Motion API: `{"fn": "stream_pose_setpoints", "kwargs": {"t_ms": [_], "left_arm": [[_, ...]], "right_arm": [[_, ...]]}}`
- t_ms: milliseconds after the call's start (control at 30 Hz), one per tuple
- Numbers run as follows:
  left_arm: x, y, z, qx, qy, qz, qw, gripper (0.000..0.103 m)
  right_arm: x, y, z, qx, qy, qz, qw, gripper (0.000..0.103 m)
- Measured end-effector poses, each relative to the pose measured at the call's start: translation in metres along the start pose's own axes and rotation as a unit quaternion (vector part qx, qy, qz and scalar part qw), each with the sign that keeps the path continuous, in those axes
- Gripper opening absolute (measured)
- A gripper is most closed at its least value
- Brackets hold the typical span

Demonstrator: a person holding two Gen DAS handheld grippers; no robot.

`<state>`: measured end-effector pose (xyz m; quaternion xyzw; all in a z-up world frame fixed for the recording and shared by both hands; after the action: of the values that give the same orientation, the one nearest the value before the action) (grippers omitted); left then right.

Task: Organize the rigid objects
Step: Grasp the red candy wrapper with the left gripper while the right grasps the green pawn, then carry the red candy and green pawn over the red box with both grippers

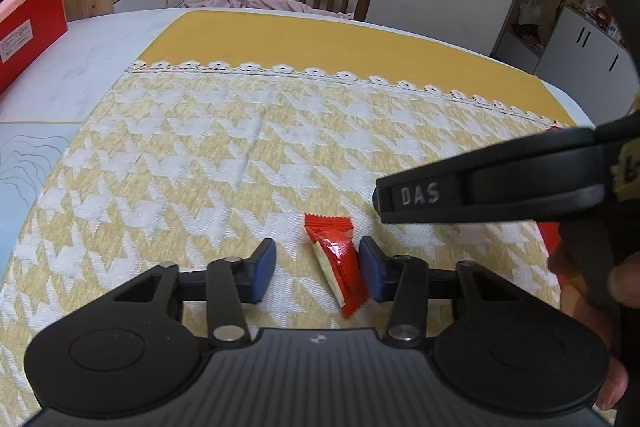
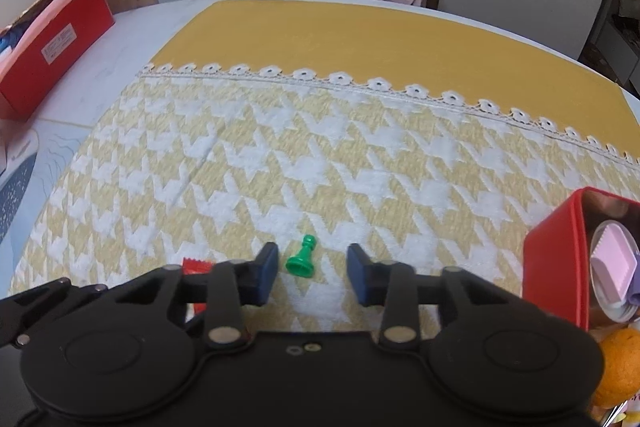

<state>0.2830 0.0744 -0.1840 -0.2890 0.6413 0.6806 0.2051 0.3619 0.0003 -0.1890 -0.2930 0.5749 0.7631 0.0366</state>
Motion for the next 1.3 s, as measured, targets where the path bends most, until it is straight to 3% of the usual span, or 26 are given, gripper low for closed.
{"fn": "stream_pose_setpoints", "kwargs": {"t_ms": [167, 400, 967, 1300], "left_arm": [[0.0, -0.001, -0.004, 0.01, -0.011, -0.002, 0.9999, 0.032], [0.0, 0.0, 0.001, 0.023, -0.008, -0.001, 0.9997, 0.019], [-0.011, 0.028, 0.011, 0.047, 0.032, 0.007, 0.9984, 0.019], [-0.029, 0.059, -0.027, 0.062, 0.012, -0.009, 0.998, 0.019]], "right_arm": [[0.006, -0.002, -0.002, -0.001, 0.006, 0.007, 1.0, 0.014], [0.006, 0.002, -0.007, -0.004, 0.007, -0.001, 1.0, 0.014], [0.02, 0.084, -0.043, -0.039, -0.031, -0.044, 0.998, 0.014], [0.031, 0.144, -0.093, -0.043, -0.064, -0.088, 0.993, 0.014]]}}
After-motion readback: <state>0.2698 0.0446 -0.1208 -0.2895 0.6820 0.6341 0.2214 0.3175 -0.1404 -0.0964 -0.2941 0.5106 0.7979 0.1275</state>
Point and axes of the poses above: each gripper's, at about its wrist camera, not at the fingertips, and y roughly against the way its jaws point, z to its left, x to its underside, the point moved 5 cm from there along -y, roughly the way its jaws point, and after that the axes turned 13 degrees about -y, right-handed, at the moved point
